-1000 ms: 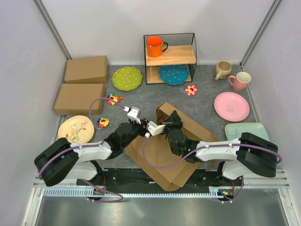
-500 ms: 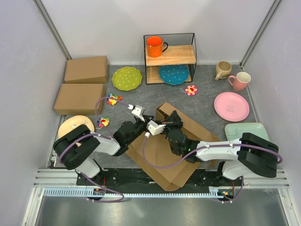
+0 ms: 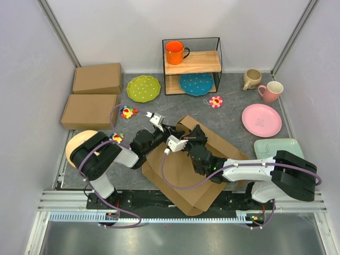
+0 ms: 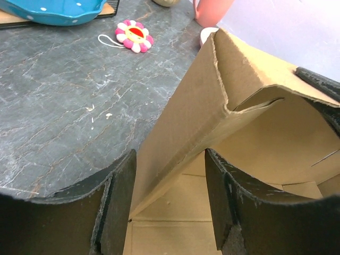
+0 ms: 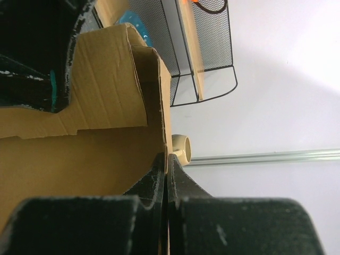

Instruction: Fold the paper box

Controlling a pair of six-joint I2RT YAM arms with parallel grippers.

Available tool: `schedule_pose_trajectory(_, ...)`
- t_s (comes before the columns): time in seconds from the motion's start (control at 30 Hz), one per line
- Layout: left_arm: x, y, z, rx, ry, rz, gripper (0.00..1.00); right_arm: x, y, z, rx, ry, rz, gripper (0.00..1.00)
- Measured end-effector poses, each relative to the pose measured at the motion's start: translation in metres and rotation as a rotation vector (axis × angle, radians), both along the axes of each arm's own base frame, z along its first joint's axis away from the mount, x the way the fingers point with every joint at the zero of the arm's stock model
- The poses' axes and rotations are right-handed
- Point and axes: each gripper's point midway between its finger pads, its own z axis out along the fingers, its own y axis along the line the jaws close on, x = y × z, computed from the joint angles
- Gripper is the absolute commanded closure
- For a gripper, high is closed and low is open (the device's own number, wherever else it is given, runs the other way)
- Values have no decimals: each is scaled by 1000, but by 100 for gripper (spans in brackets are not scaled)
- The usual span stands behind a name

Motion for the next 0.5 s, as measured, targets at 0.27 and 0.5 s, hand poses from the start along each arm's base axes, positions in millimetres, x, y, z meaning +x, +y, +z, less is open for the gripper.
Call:
schedule_pose_trajectory(0.27, 2, -10, 15, -9, -49, -50, 39, 0, 0, 0, 2, 3, -3, 100)
schedule_pose_trajectory(0.5, 11, -19, 43, -21, -143, -73, 92, 0, -1, 0, 7, 5, -9, 100)
